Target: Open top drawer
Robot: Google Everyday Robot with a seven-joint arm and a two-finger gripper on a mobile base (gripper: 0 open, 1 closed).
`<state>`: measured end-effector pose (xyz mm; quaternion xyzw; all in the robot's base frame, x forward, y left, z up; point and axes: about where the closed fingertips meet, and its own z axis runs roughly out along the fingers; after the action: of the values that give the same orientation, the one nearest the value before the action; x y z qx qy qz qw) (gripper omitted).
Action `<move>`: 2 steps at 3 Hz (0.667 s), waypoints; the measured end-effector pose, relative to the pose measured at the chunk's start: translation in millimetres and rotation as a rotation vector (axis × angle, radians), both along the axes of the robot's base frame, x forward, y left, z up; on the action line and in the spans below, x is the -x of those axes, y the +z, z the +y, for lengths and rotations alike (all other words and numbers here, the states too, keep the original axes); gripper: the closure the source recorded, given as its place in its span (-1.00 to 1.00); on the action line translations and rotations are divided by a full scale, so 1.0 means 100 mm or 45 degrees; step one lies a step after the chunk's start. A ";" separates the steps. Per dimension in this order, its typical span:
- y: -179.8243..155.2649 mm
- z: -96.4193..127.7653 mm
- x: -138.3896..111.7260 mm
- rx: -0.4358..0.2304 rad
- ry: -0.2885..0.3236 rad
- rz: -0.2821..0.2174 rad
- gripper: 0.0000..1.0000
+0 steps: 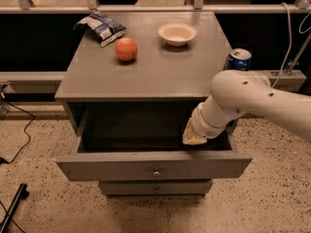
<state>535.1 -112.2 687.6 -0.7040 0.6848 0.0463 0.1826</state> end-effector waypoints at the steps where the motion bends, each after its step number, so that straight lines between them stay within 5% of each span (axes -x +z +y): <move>1: -0.32 0.02 0.12 0.019 0.005 0.063 1.00; 2: -0.52 0.00 0.23 0.044 0.030 0.130 1.00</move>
Offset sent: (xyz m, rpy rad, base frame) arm -0.0425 -0.0046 -0.0834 -0.0693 0.1924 0.0550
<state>511.8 -111.9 635.1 -0.7118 0.6856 0.0724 0.1346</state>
